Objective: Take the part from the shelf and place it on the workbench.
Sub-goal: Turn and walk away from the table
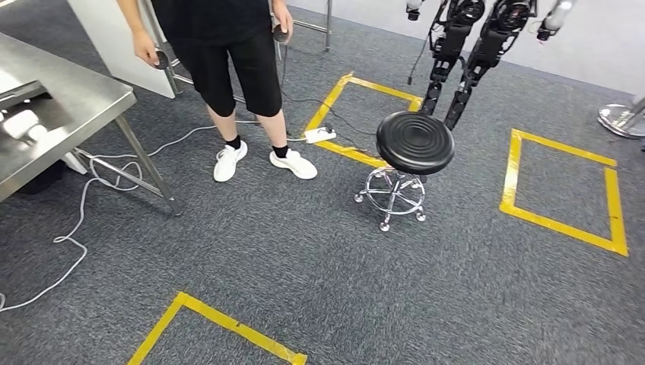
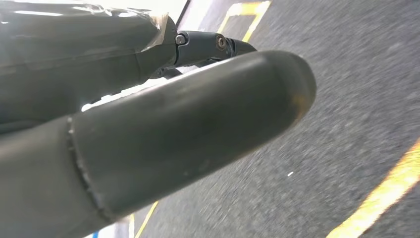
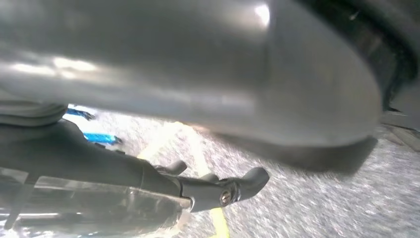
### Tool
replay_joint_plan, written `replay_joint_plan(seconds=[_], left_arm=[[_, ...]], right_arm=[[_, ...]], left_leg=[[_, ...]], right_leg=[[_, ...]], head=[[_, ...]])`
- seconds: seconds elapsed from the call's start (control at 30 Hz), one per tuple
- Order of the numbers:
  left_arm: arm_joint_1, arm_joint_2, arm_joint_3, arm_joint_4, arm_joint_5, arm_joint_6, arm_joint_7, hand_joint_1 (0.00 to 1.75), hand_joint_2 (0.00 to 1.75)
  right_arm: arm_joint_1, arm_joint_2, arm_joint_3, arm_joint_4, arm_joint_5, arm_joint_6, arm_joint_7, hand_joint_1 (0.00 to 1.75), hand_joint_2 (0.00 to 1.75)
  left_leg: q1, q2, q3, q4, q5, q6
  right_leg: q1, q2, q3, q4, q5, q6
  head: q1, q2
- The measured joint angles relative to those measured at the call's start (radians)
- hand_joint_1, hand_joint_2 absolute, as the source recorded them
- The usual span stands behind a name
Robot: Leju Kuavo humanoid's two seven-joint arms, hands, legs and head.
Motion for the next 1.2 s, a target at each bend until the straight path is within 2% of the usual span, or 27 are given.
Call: replay_joint_plan(seconds=[0.03,0.07,0.1,0.13,0.17,0.2,0.27,0.3,0.33,0.37,0.4,0.47,0.53,0.6,0.63,0.67,0.7,0.77,0.83,0.9,0.93,0.97,1.03,1.1,1.13,1.17,1.2], left_arm=[[0.001,0.001,0.000,0.000,-0.001,0.000,0.000,0.00,0.00],[0.002,0.002,0.000,0.000,-0.002,0.000,0.000,0.00,0.00],[0.002,0.002,-0.001,0.000,-0.005,-0.001,0.000,0.00,0.00],[0.002,0.002,-0.003,0.000,-0.008,-0.002,0.000,0.00,0.00],[0.001,0.002,-0.006,0.000,-0.012,-0.003,0.000,0.00,0.00],[0.001,0.001,-0.010,0.000,-0.016,-0.003,0.000,0.00,0.00],[0.001,0.000,-0.016,0.000,-0.021,-0.004,0.000,0.00,0.00],[0.002,0.000,-0.018,0.000,-0.022,-0.004,0.000,0.00,0.00],[0.002,0.000,-0.019,0.000,-0.022,-0.004,0.000,0.00,0.00],[0.001,-0.001,-0.021,0.000,-0.022,-0.004,0.000,0.00,0.00],[0.001,-0.003,-0.022,0.000,-0.022,-0.004,0.000,0.00,0.00],[0.000,-0.006,-0.024,0.000,-0.022,-0.005,0.000,0.00,0.00],[0.002,-0.006,-0.025,0.000,-0.021,-0.005,0.000,0.00,0.00],[0.005,-0.006,-0.025,0.000,-0.020,-0.005,0.000,0.00,0.00],[0.007,-0.005,-0.025,0.000,-0.019,-0.005,0.000,0.00,0.00],[0.008,-0.005,-0.025,0.000,-0.019,-0.005,0.000,0.00,0.00],[0.010,-0.004,-0.025,0.000,-0.020,-0.005,0.000,0.00,0.00],[0.013,-0.002,-0.025,0.000,-0.021,-0.005,-0.001,0.00,0.00],[0.015,0.000,-0.026,0.001,-0.023,-0.006,-0.005,0.00,0.00],[0.015,0.001,-0.026,0.001,-0.023,-0.007,-0.008,0.00,0.00],[0.014,0.001,-0.026,0.001,-0.023,-0.008,-0.008,0.00,0.00],[0.013,0.000,-0.026,0.001,-0.023,-0.009,-0.008,0.00,0.00],[0.014,0.001,-0.025,0.000,-0.021,-0.011,-0.008,0.00,0.00],[0.015,0.000,-0.025,0.001,-0.017,-0.014,-0.008,0.00,0.00],[0.014,0.000,-0.025,0.001,-0.015,-0.015,-0.008,0.00,0.00],[0.013,-0.002,-0.025,0.001,-0.014,-0.016,-0.008,0.00,0.00],[0.010,-0.004,-0.025,0.001,-0.014,-0.016,-0.008,0.00,0.00]], right_arm=[[-0.001,0.001,-0.001,0.000,0.000,0.001,0.004,0.00,0.00],[-0.001,0.001,-0.003,0.000,-0.001,0.002,0.009,0.00,0.00],[-0.002,0.001,-0.004,0.000,-0.002,0.002,0.013,0.00,0.00],[-0.002,0.001,-0.005,0.000,-0.002,0.002,0.016,0.00,0.00],[-0.002,0.001,-0.007,0.000,-0.003,0.001,0.018,0.00,0.00],[-0.001,0.001,-0.008,0.000,-0.003,-0.001,0.017,0.00,0.00],[0.001,0.001,-0.012,0.000,-0.003,-0.008,0.008,0.00,0.00],[0.002,0.000,-0.013,0.000,-0.003,-0.012,-0.002,0.00,0.00],[0.002,0.000,-0.013,0.000,-0.002,-0.017,-0.012,0.00,0.00],[0.003,-0.002,-0.014,0.000,-0.001,-0.021,-0.022,0.00,0.00],[0.003,-0.003,-0.014,0.000,0.000,-0.023,-0.029,0.00,0.00],[0.002,-0.004,-0.014,0.000,0.002,-0.026,-0.038,0.00,0.00],[0.002,-0.002,-0.014,0.000,0.005,-0.031,-0.042,0.00,0.00],[0.002,0.001,-0.014,0.000,0.010,-0.036,-0.041,0.00,0.00],[0.003,0.002,-0.014,0.001,0.013,-0.038,-0.040,0.00,0.00],[0.004,0.004,-0.014,0.001,0.015,-0.040,-0.038,0.00,0.00],[0.005,0.005,-0.014,0.001,0.016,-0.043,-0.037,0.00,0.00],[0.006,0.008,-0.014,0.001,0.017,-0.047,-0.034,0.00,0.00],[0.005,0.011,-0.014,0.001,0.017,-0.052,-0.034,0.00,0.00],[0.006,0.011,-0.015,0.001,0.014,-0.058,-0.033,0.00,0.00],[0.008,0.010,-0.016,0.001,0.013,-0.060,-0.034,0.00,0.00],[0.008,0.009,-0.018,0.001,0.011,-0.061,-0.035,0.00,0.00],[0.005,0.007,-0.021,0.001,0.010,-0.059,-0.034,0.00,0.00],[0.002,0.005,-0.022,0.001,0.011,-0.052,-0.025,0.00,0.00],[0.001,0.004,-0.022,0.001,0.014,-0.047,-0.018,0.00,0.00],[0.001,0.004,-0.022,0.001,0.018,-0.040,-0.009,0.00,0.00],[0.001,0.003,-0.022,0.001,0.024,-0.033,-0.001,0.00,0.00]], left_leg=[[-0.002,0.016,-0.001,0.000,-0.001,0.004],[-0.005,0.033,-0.001,0.000,-0.001,0.005],[-0.007,0.050,-0.002,0.000,-0.001,0.005],[-0.008,0.065,-0.001,0.001,-0.001,0.005],[-0.009,0.079,0.000,0.001,-0.002,0.004],[-0.009,0.091,0.002,0.001,-0.003,0.002],[-0.013,0.110,0.007,0.001,-0.008,-0.006],[-0.016,0.118,0.010,0.002,-0.010,-0.012],[-0.016,0.127,0.013,0.002,-0.012,-0.018],[-0.015,0.137,0.016,0.001,-0.014,-0.025],[-0.010,0.140,0.018,0.004,-0.017,-0.032],[-0.002,0.100,0.008,0.038,-0.046,-0.043],[0.001,0.036,-0.037,0.143,-0.109,-0.047],[0.001,0.014,-0.093,0.254,-0.152,-0.049],[0.001,0.011,-0.105,0.270,-0.145,-0.049],[0.002,0.009,-0.099,0.247,-0.118,-0.049],[0.004,0.003,-0.077,0.191,-0.077,-0.049],[0.010,-0.039,-0.029,0.072,-0.019,-0.050],[0.009,-0.065,-0.012,0.026,-0.009,-0.045],[0.003,-0.045,-0.012,0.018,-0.003,-0.031],[0.002,-0.033,-0.010,0.013,0.000,-0.022],[0.002,-0.020,-0.009,0.008,0.004,-0.013],[-0.002,0.010,-0.009,0.004,0.007,0.000],[-0.007,0.042,-0.011,0.004,0.006,0.003],[-0.009,0.057,-0.012,0.005,0.005,0.004],[-0.010,0.071,-0.011,0.005,0.005,0.003],[-0.010,0.083,-0.010,0.005,0.004,0.002]], right_leg=[[0.000,-0.025,-0.035,0.070,-0.031,-0.003],[-0.002,-0.037,-0.067,0.137,-0.055,-0.002],[-0.004,-0.042,-0.086,0.182,-0.069,0.002],[-0.005,-0.046,-0.084,0.190,-0.067,0.008],[-0.007,-0.051,-0.059,0.152,-0.051,0.016],[-0.008,-0.065,-0.016,0.081,-0.026,0.023],[-0.005,-0.113,0.060,-0.056,0.013,0.024],[-0.001,-0.128,0.077,-0.091,0.022,0.019],[0.004,-0.131,0.078,-0.101,0.024,0.011],[0.008,-0.118,0.076,-0.102,0.027,0.005],[0.002,-0.104,0.075,-0.104,0.030,-0.002],[-0.006,-0.081,0.081,-0.109,0.037,-0.018],[-0.007,-0.058,0.083,-0.111,0.043,-0.030],[-0.003,-0.030,0.082,-0.110,0.044,-0.034],[-0.002,-0.015,0.082,-0.109,0.044,-0.034],[-0.001,0.001,0.084,-0.108,0.044,-0.033],[-0.002,0.016,0.085,-0.106,0.044,-0.033],[0.001,0.042,0.083,-0.100,0.042,-0.028],[0.005,0.063,0.071,-0.098,0.044,-0.016],[0.003,0.081,0.058,-0.100,0.048,-0.001],[0.002,0.071,0.052,-0.094,0.045,0.004],[0.003,0.050,0.038,-0.071,0.033,0.005],[0.003,-0.013,-0.014,0.034,-0.019,-0.002],[0.000,-0.038,-0.076,0.156,-0.067,-0.003],[-0.003,-0.042,-0.086,0.182,-0.073,0.001],[-0.005,-0.046,-0.075,0.168,-0.064,0.009],[-0.007,-0.052,-0.044,0.116,-0.042,0.017]], head=[[0.002,0.000],[0.004,0.000],[0.004,0.000],[0.005,0.000],[0.005,0.000],[0.005,0.000],[0.005,0.000],[0.004,0.000],[0.004,0.000],[0.002,0.000],[0.002,0.000],[-0.001,0.000],[-0.005,0.000],[-0.006,0.000],[-0.006,0.000],[-0.006,0.000],[-0.006,0.000],[-0.006,0.000],[-0.007,0.000],[-0.007,0.000],[-0.007,0.000],[-0.004,0.000],[0.001,0.000],[0.004,0.000],[0.004,0.000],[0.005,0.000],[0.005,0.000]])
